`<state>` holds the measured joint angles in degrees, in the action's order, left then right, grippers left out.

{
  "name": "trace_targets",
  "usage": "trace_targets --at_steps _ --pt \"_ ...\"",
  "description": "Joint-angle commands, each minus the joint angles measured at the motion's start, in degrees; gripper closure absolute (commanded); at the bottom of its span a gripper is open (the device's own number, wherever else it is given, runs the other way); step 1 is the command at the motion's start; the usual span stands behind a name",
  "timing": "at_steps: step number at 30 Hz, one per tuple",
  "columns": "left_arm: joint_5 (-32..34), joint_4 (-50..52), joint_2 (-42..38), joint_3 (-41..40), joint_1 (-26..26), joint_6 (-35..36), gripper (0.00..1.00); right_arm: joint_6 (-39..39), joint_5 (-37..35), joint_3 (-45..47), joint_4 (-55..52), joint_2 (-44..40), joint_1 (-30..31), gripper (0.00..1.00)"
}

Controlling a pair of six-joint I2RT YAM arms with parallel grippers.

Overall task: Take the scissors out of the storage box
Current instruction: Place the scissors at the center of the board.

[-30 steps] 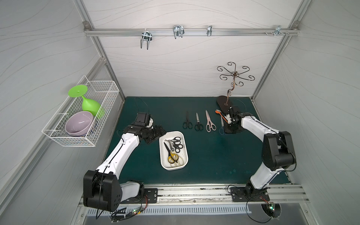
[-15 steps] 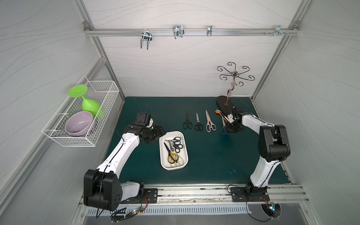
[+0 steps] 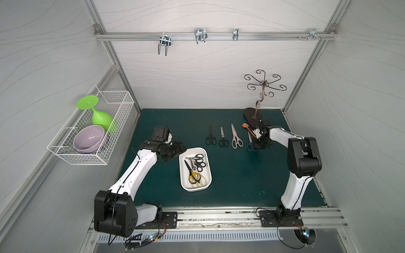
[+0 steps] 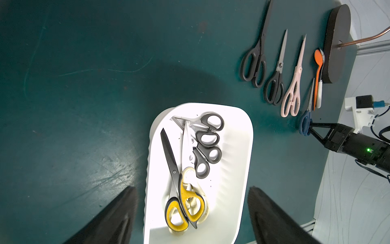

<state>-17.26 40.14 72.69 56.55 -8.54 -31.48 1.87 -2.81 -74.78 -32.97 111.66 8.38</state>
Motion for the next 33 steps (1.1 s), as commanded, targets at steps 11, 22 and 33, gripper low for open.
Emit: trace_targets --at_steps 11,22,33 --pt "1.91 -0.02 -1.86 -0.39 -0.08 0.50 0.14 -0.60 -3.42 -5.25 -3.92 5.30 0.43 0.95" --pt "3.35 0.18 -2.33 -0.12 -0.08 0.48 0.14 0.85 0.19 -6.46 -4.46 3.25 0.53 0.71" --pt "5.34 3.23 -2.20 2.16 -0.08 1.34 0.13 3.04 -4.92 -10.64 -9.65 -5.76 1.91 0.64"
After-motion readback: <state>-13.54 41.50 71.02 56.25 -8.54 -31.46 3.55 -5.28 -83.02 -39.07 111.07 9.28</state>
